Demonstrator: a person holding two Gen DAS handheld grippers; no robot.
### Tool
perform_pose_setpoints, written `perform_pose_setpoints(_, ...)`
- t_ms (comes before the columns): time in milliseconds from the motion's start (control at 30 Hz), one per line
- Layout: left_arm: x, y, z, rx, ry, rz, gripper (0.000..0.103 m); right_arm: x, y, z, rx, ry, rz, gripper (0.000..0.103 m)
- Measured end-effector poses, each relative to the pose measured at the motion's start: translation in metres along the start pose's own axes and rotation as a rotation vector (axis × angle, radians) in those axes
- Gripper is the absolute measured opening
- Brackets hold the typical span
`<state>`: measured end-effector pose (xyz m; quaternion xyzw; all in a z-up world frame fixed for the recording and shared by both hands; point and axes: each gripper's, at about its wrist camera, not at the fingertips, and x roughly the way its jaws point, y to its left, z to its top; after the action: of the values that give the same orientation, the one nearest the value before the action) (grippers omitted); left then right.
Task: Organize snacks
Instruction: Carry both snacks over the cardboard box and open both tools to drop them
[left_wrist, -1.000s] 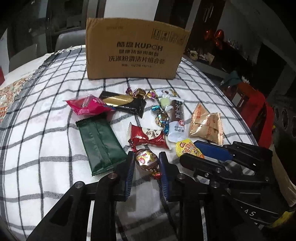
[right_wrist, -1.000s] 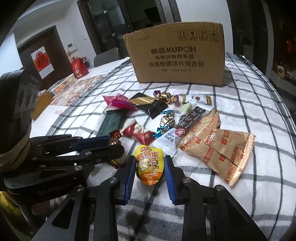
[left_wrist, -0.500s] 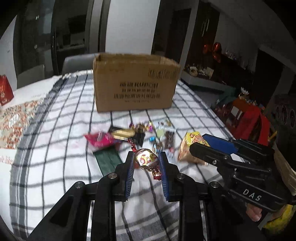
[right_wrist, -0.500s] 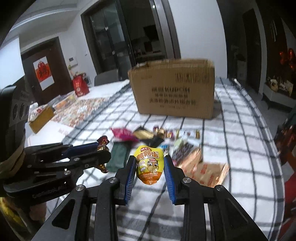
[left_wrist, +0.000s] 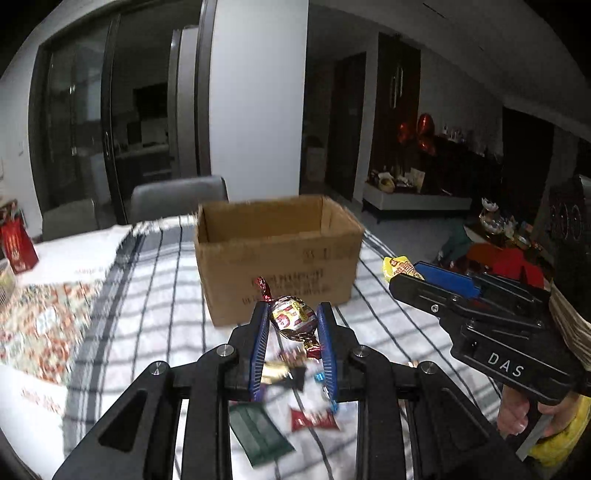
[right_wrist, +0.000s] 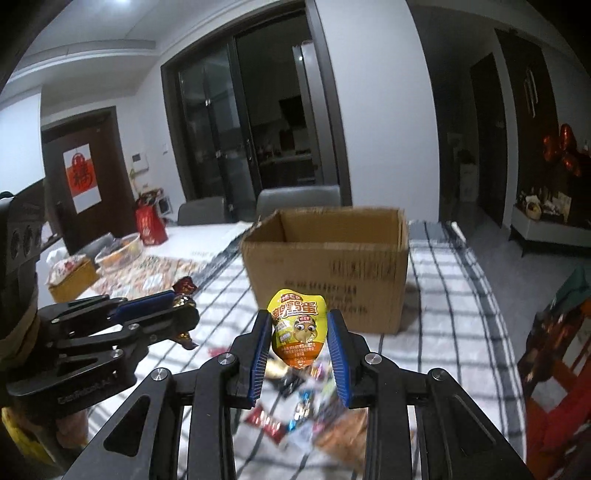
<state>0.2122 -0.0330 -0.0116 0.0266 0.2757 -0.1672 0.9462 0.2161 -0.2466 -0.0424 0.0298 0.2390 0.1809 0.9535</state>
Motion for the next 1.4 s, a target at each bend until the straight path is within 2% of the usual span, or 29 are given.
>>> perform_pose_setpoints(200,0.011,0.008,0.043,0.036,-0.059,0.020,0.027,0.016,-0.008,0.039,-0.008,-0.037,-0.015,0.032)
perform_pose_setpoints(367,0.030,0.018,0.071,0.037,-0.063,0.017,0.027,0.034,-0.019,0.066,-0.002,-0.038,-0.023,0.032)
perform_pose_setpoints(700,0.093,0.042,0.112,-0.016,0.016,-0.037,0.027,0.090,-0.044,0.102,-0.010,0.025,-0.061,0.032)
perform_pose_setpoints(933,0.129,0.046,0.121,-0.030,0.094,-0.042,0.027,0.123,-0.057,0.109,0.003,0.098,-0.071,0.032)
perform_pose_setpoints(967,0.133,0.046,0.122,-0.036,0.102,-0.043,0.030,0.127,-0.059,0.110,0.009,0.105,-0.078,0.032)
perform_pose_setpoints(1000,0.136,0.047,0.122,-0.041,0.111,-0.044,0.039,0.130,-0.061,0.110,0.011,0.115,-0.088,0.033)
perform_pose_setpoints(1033,0.137,0.047,0.123,-0.043,0.112,-0.035,0.042,0.132,-0.061,0.109,0.008,0.124,-0.099,0.034)
perform_pose_setpoints(1100,0.135,0.049,0.122,-0.041,0.106,-0.014,0.043,0.132,-0.059,0.106,-0.002,0.128,-0.114,0.039)
perform_pose_setpoints(1200,0.126,0.050,0.118,-0.057,0.098,-0.017,0.047,0.125,-0.057,0.103,-0.002,0.125,-0.113,0.039)
perform_pose_setpoints(1400,0.104,0.047,0.112,-0.062,0.085,-0.008,0.047,0.104,-0.047,0.098,-0.008,0.116,-0.101,0.039)
